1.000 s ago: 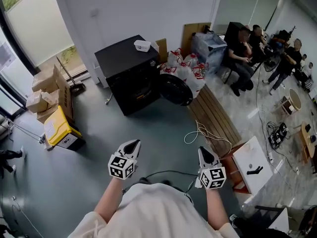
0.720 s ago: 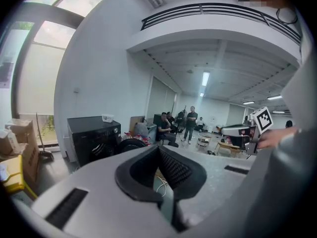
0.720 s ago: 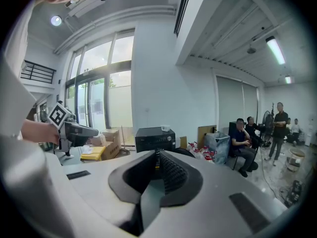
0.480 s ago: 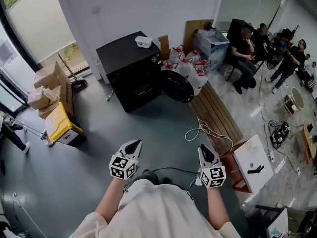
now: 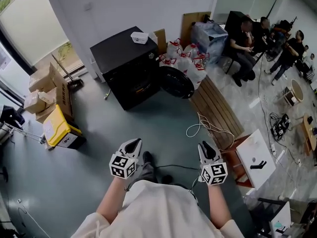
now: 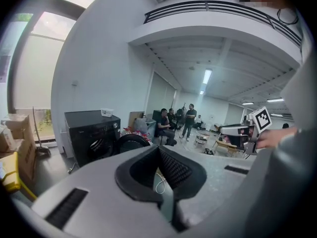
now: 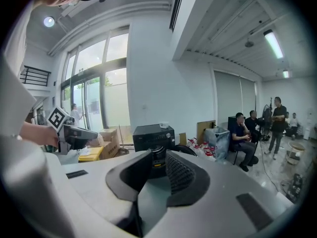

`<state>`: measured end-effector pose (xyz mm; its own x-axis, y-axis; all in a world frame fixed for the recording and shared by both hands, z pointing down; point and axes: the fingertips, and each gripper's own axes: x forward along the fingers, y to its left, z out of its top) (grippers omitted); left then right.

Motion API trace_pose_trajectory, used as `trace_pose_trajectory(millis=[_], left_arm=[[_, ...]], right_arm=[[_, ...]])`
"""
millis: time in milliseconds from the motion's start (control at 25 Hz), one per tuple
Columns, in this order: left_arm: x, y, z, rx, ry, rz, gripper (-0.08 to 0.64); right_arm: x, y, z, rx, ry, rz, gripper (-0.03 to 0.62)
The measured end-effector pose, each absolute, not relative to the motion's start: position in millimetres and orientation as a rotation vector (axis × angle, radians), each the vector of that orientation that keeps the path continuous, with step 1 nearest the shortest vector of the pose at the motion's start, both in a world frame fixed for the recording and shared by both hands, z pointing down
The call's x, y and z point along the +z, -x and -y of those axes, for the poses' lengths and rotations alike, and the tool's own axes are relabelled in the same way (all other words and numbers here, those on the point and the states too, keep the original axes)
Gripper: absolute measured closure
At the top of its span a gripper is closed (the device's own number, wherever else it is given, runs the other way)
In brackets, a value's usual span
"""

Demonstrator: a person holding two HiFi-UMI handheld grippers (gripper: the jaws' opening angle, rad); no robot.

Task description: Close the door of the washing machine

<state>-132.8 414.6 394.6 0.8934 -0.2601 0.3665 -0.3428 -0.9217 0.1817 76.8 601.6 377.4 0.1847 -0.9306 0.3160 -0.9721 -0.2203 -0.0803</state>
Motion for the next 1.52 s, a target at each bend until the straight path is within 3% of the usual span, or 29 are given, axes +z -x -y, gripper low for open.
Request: trace_pose_trajectory(millis=[840, 1520], left_arm=[[418.9, 56.2, -203.9, 0.563, -2.820, 0.236, 0.551], [448.8, -6.7, -146.3, 0.635, -2.779, 0.280, 0.551]], right_arm=[[397.7, -118.6, -404.1, 0.531, -2.374, 1.715, 0.505], [432.9, -195.5, -354.9, 0.643, -2.333, 1.701, 0.505]])
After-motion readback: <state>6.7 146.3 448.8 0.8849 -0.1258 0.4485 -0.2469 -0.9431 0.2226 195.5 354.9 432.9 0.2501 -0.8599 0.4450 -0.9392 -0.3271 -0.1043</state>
